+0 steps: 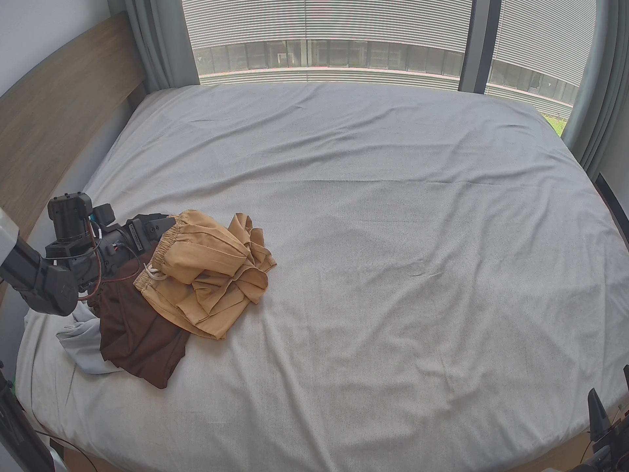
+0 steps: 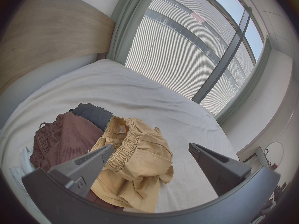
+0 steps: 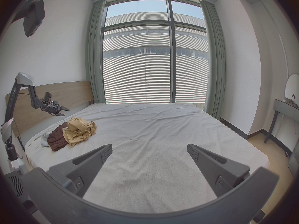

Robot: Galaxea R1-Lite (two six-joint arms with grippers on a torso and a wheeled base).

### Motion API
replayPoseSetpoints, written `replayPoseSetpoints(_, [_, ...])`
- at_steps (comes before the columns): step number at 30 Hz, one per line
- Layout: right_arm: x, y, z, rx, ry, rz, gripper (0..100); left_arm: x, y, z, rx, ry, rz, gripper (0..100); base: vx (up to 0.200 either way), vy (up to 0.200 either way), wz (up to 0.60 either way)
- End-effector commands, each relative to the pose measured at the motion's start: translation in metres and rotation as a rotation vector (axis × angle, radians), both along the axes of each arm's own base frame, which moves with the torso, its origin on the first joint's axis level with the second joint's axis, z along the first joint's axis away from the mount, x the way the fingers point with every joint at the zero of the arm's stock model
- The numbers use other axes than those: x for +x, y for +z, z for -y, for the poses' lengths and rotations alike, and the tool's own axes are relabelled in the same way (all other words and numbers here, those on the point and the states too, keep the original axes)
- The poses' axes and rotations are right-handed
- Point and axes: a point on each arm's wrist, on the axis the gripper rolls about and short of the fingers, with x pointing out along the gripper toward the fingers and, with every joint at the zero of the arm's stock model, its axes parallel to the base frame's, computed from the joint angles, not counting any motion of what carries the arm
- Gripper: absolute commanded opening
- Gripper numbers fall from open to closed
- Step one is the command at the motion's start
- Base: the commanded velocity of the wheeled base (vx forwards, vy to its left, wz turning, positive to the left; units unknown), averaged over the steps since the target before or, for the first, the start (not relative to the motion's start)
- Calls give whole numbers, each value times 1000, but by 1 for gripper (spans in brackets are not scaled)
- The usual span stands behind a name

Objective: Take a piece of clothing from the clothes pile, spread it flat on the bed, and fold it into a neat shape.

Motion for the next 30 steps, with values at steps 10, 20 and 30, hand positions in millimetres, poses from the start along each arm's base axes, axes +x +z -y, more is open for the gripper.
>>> replayPoseSetpoints(10, [0,-5,0,0,0,0,100,44,-31,-5,-1,-8,-25,100,0,0,0])
replayPoseSetpoints(20, [0,-5,0,0,0,0,100,59,-42,-5,-9,-41,-26,100,0,0,0])
replayPoseSetpoints(30, [0,-5,0,0,0,0,100,72,-44,-3,-24,-91,8,100,0,0,0])
